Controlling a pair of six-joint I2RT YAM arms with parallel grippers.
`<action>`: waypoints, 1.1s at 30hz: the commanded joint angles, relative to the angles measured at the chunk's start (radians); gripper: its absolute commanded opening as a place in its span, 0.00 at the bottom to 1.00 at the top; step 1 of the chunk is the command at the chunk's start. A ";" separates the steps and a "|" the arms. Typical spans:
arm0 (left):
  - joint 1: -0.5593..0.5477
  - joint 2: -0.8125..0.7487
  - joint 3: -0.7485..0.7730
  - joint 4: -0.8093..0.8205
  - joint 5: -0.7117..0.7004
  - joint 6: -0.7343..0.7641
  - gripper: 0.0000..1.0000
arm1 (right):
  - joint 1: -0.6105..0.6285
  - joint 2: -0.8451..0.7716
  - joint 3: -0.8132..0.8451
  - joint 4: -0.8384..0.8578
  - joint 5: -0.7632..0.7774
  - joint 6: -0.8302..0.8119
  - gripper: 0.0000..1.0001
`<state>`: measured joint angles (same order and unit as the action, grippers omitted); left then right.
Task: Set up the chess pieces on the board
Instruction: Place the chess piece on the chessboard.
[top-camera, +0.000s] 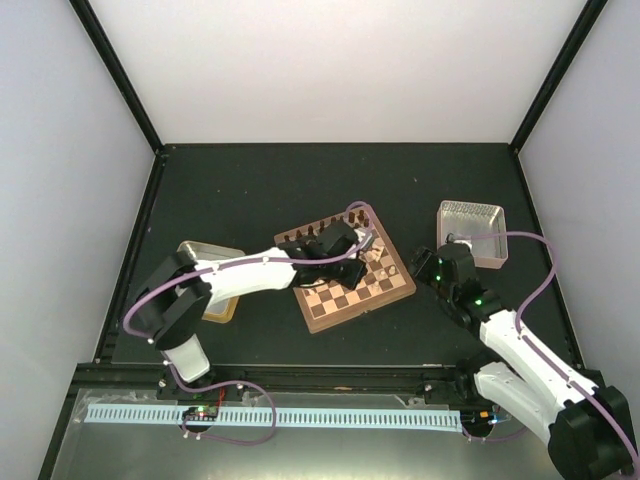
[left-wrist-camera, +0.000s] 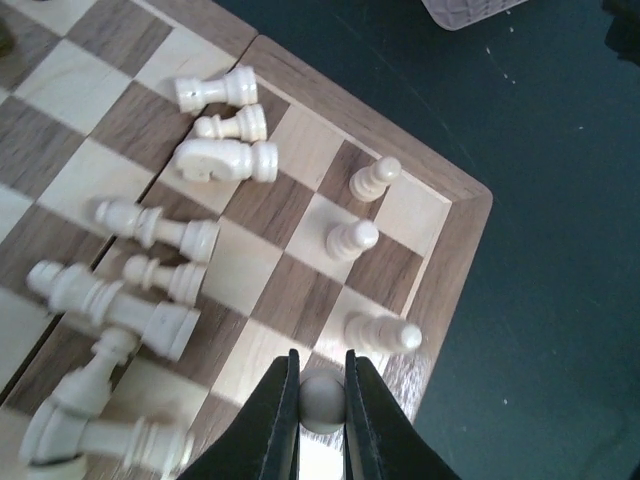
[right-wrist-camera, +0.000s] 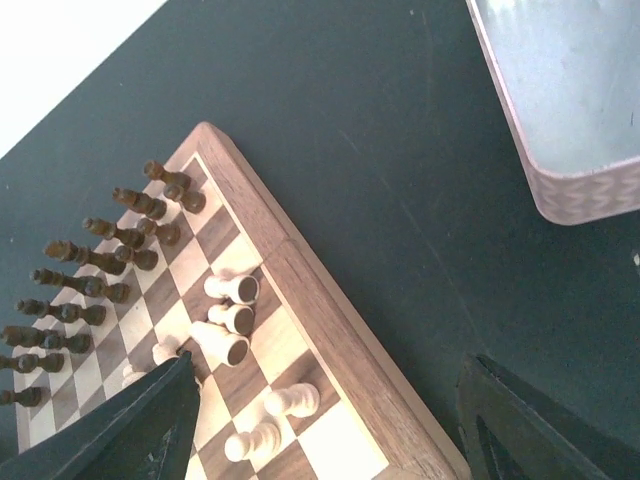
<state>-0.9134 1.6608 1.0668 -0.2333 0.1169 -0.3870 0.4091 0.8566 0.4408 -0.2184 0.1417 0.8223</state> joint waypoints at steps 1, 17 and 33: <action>-0.021 0.090 0.092 -0.002 -0.053 0.048 0.04 | -0.010 0.004 -0.022 -0.029 -0.027 0.045 0.72; -0.021 0.256 0.182 -0.006 0.022 0.049 0.18 | -0.019 -0.030 -0.050 -0.020 -0.049 0.002 0.72; -0.004 0.107 0.136 0.012 0.034 0.034 0.34 | -0.020 -0.017 0.013 -0.062 -0.112 -0.053 0.72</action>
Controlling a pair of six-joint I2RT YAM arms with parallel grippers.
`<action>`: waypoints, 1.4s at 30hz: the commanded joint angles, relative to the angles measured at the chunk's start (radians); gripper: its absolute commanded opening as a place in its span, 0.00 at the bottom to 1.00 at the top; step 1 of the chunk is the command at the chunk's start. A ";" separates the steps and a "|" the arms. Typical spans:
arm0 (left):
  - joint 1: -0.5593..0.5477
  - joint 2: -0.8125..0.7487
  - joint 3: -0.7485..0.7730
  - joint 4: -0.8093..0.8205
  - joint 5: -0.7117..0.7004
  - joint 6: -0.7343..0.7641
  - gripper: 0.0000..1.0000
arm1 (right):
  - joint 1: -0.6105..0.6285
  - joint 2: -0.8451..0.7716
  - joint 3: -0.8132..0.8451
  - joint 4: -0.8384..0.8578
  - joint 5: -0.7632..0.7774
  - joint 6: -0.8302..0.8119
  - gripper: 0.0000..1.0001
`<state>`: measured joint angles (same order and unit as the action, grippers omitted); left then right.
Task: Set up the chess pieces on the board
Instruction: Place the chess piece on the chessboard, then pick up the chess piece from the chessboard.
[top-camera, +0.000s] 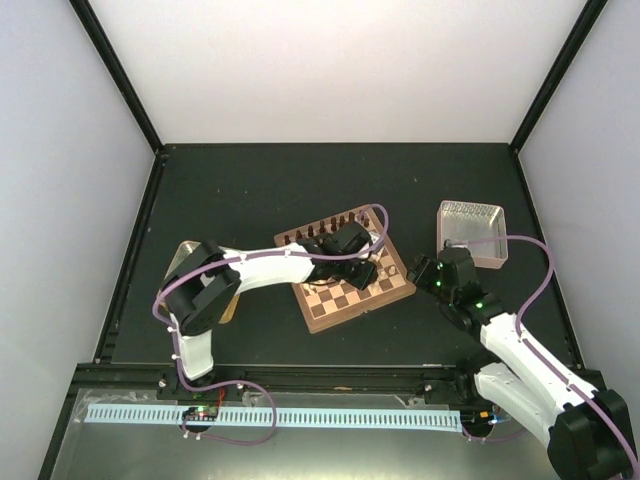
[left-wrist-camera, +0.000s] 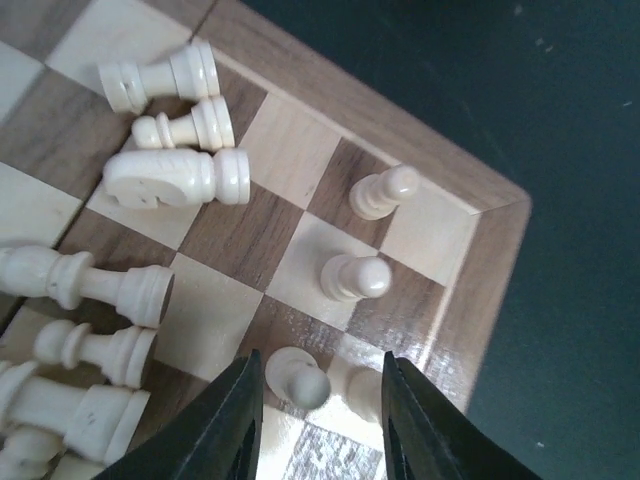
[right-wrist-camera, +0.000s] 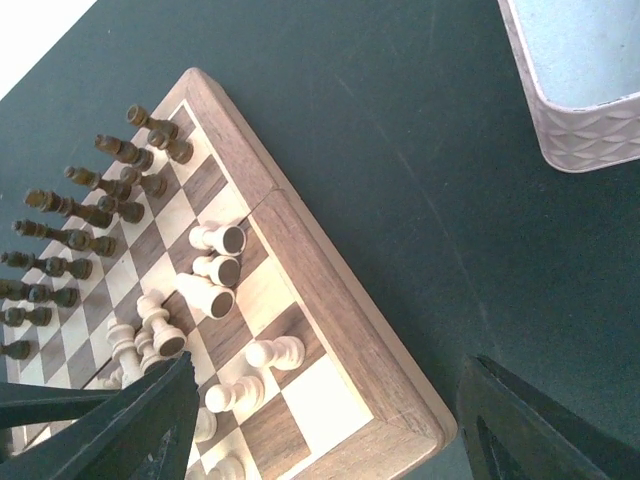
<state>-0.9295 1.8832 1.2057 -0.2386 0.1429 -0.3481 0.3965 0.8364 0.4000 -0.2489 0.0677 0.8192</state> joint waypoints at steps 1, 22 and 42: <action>0.013 -0.138 -0.004 0.007 -0.008 -0.009 0.36 | -0.007 0.012 0.073 -0.046 -0.047 -0.070 0.72; 0.151 -0.939 -0.516 0.061 -0.547 -0.209 0.56 | 0.386 0.536 0.448 -0.076 -0.078 -0.332 0.48; 0.248 -1.049 -0.612 0.042 -0.420 -0.272 0.59 | 0.466 0.876 0.629 -0.199 0.056 -0.346 0.35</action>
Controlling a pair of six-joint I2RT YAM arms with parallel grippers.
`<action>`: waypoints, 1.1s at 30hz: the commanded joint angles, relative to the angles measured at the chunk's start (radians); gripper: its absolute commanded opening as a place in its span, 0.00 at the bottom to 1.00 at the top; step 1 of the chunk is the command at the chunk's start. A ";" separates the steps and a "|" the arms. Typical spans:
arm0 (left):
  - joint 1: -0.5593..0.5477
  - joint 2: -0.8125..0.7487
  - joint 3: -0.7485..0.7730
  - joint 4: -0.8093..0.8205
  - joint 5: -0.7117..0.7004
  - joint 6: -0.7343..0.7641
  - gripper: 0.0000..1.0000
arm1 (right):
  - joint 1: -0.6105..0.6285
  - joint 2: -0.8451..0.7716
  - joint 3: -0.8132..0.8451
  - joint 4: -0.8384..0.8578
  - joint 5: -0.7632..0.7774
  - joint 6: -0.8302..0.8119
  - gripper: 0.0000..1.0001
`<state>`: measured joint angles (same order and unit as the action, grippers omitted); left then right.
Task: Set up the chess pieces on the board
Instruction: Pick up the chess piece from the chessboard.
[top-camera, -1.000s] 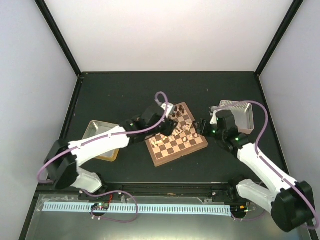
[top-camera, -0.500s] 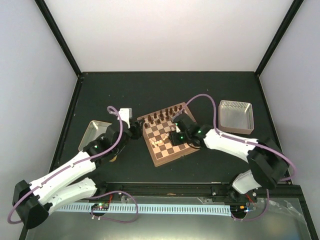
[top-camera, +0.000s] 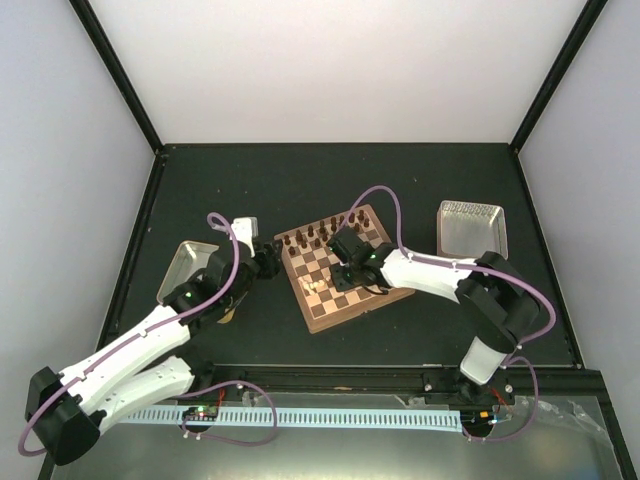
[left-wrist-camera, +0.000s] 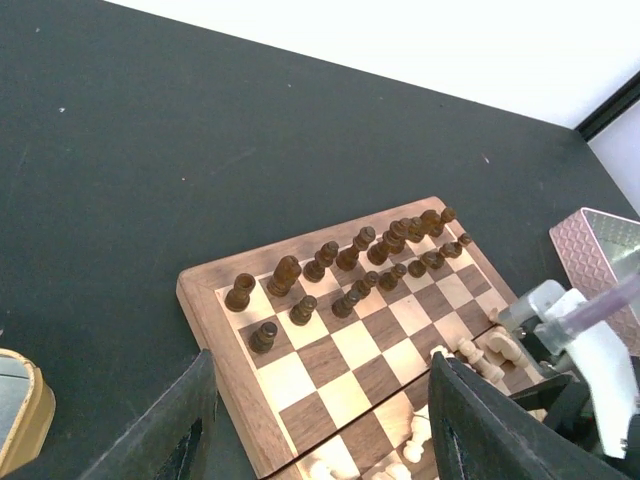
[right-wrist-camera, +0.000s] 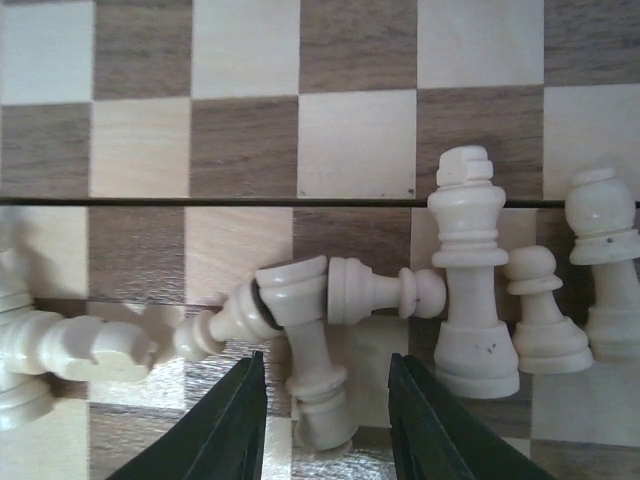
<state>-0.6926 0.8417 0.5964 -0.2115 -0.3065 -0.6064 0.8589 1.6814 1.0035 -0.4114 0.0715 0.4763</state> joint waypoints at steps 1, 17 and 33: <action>0.012 -0.007 -0.004 0.016 0.032 -0.013 0.59 | 0.005 0.038 0.026 -0.039 0.051 -0.005 0.34; 0.051 -0.005 -0.029 0.039 0.111 -0.030 0.61 | 0.006 0.007 0.054 0.066 0.027 -0.157 0.09; 0.094 0.077 -0.087 0.251 0.530 -0.084 0.66 | -0.005 -0.192 -0.086 0.270 -0.190 -0.197 0.09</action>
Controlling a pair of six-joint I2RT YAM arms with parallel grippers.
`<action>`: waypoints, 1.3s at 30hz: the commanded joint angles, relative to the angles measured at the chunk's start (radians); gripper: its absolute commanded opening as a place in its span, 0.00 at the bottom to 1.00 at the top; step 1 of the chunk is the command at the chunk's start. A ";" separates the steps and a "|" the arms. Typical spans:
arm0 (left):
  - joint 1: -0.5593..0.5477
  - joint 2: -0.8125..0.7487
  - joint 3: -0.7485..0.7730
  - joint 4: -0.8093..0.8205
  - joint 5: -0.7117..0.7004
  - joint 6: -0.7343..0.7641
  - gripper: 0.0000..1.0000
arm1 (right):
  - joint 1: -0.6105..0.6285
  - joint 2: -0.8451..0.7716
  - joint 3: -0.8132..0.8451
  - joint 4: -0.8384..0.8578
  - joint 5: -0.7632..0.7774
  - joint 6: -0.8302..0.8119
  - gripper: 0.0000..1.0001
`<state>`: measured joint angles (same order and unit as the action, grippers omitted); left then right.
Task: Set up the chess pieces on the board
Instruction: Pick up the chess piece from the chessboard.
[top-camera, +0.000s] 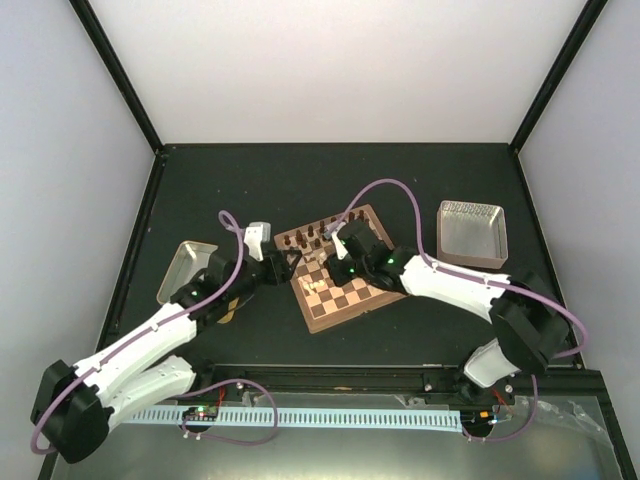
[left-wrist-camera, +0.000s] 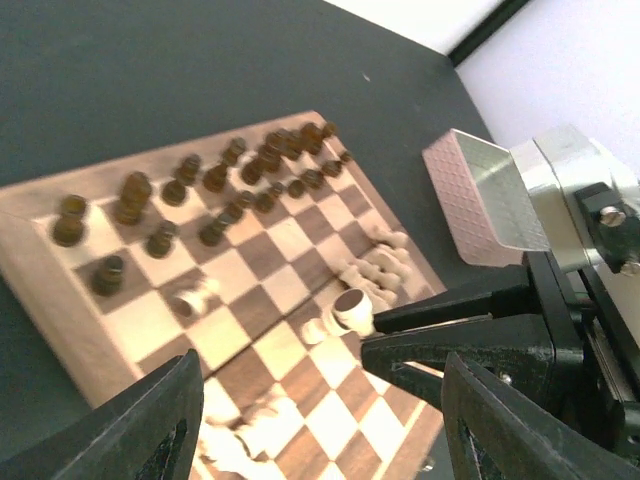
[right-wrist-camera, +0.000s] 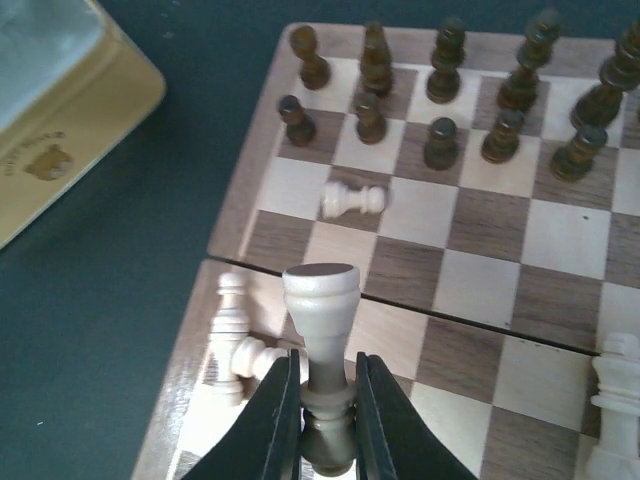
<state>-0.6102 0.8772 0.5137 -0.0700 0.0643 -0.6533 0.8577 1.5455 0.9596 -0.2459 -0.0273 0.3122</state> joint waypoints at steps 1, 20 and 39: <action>0.013 0.055 -0.003 0.119 0.187 -0.046 0.67 | -0.004 -0.070 -0.052 0.116 -0.104 -0.042 0.09; 0.040 0.261 0.027 0.269 0.493 -0.153 0.37 | -0.005 -0.178 -0.147 0.229 -0.330 -0.150 0.09; 0.041 0.328 0.028 0.275 0.515 -0.124 0.11 | -0.003 -0.112 -0.149 0.264 -0.338 -0.131 0.11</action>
<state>-0.5694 1.2026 0.5140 0.1787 0.5396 -0.7937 0.8505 1.4334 0.8112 -0.0494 -0.3416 0.1814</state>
